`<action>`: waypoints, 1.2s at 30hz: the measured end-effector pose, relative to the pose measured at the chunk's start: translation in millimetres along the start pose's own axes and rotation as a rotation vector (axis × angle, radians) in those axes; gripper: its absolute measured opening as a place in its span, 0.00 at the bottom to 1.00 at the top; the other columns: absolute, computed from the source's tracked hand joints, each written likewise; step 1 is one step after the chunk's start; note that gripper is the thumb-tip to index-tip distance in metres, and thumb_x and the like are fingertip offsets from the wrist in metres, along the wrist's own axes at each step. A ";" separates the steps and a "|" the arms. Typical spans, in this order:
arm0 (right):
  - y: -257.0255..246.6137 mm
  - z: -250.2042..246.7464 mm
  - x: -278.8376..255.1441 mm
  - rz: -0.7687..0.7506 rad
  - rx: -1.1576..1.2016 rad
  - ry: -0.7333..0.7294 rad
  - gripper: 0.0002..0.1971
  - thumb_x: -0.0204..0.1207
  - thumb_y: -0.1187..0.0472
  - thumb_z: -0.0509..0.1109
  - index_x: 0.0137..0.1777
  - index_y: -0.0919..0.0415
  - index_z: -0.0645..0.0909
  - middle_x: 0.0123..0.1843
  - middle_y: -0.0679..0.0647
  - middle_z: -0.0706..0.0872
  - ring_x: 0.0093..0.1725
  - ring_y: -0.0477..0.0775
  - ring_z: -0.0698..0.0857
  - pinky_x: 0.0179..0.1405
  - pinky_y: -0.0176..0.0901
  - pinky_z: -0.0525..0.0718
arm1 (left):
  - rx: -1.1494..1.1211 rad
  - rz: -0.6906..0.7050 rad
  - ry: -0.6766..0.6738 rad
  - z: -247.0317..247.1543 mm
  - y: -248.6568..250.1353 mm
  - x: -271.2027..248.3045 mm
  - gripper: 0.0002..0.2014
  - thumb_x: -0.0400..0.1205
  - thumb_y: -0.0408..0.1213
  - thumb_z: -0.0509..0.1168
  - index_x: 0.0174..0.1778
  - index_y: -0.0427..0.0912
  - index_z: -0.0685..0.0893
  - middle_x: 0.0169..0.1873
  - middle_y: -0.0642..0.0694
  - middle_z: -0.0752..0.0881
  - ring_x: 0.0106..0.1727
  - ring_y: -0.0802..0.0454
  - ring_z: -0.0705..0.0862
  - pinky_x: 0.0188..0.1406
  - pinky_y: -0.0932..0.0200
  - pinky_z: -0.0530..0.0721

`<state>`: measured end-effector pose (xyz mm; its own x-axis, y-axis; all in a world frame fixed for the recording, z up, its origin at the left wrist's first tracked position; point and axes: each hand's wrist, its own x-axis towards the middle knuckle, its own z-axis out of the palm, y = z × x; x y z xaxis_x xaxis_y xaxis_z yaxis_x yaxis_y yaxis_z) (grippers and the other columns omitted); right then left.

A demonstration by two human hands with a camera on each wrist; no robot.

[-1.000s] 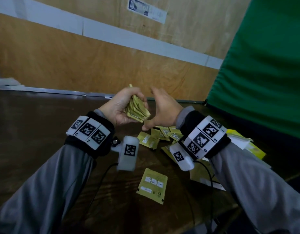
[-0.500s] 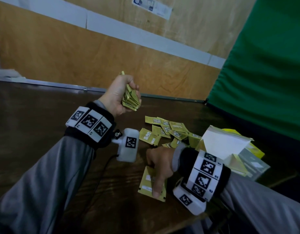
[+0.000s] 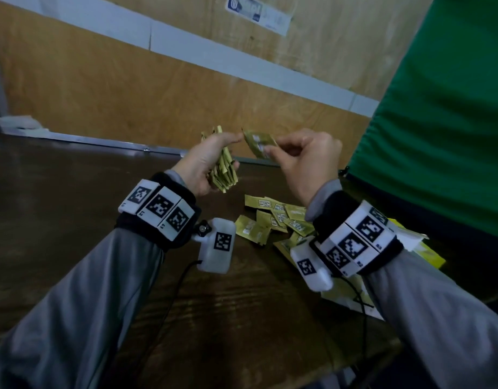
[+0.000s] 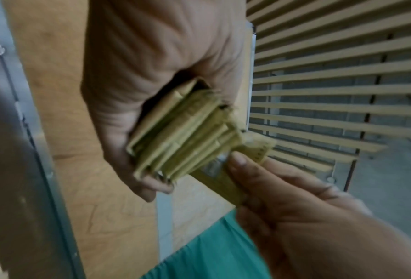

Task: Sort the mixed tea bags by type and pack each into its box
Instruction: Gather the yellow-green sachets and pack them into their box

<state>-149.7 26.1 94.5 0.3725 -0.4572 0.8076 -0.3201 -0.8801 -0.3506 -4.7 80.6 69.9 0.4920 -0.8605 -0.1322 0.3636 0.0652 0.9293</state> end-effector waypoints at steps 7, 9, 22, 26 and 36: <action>-4.3 29.2 -1.3 -0.047 0.127 -0.280 0.10 0.71 0.69 0.74 0.52 0.63 0.89 0.46 0.52 0.91 0.43 0.41 0.86 0.50 0.29 0.84 | -0.207 -0.003 -0.092 4.9 4.1 -9.5 0.16 0.80 0.46 0.67 0.37 0.35 0.80 0.23 0.43 0.84 0.23 0.49 0.85 0.27 0.58 0.88; 0.9 32.4 2.3 0.108 0.189 -0.466 0.15 0.72 0.72 0.71 0.58 0.63 0.87 0.51 0.49 0.90 0.47 0.39 0.86 0.54 0.27 0.83 | -0.253 0.039 0.064 -2.8 5.2 0.4 0.07 0.79 0.36 0.64 0.39 0.37 0.77 0.25 0.43 0.79 0.24 0.49 0.82 0.26 0.58 0.87; 60.0 116.1 -7.4 0.274 -0.828 -1.435 0.32 0.60 0.34 0.77 0.48 0.64 0.82 0.44 0.56 0.86 0.43 0.57 0.85 0.55 0.53 0.87 | -0.327 0.133 0.195 -9.6 -0.5 15.6 0.04 0.73 0.26 0.60 0.38 0.38 0.74 0.28 0.45 0.75 0.29 0.49 0.79 0.33 0.61 0.82; 75.9 119.8 -10.5 0.206 -0.843 -1.313 0.32 0.61 0.43 0.81 0.59 0.63 0.80 0.45 0.47 0.84 0.42 0.51 0.83 0.51 0.51 0.87 | -0.355 0.111 0.192 -6.7 -0.2 14.4 0.05 0.73 0.25 0.60 0.37 0.39 0.73 0.31 0.44 0.74 0.31 0.50 0.78 0.35 0.61 0.84; 39.8 85.5 -4.9 0.457 -0.510 -1.001 0.13 0.81 0.63 0.63 0.62 0.69 0.77 0.56 0.61 0.82 0.57 0.61 0.82 0.49 0.45 0.80 | -0.326 0.114 0.173 -6.5 3.7 13.2 0.06 0.75 0.25 0.61 0.33 0.38 0.74 0.29 0.45 0.75 0.30 0.50 0.80 0.37 0.60 0.84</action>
<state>-89.8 -17.7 36.1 0.5721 -0.8073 -0.1450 -0.8202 -0.5637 -0.0980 8.3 72.8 69.3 0.6599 -0.7422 -0.1169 0.5175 0.3361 0.7869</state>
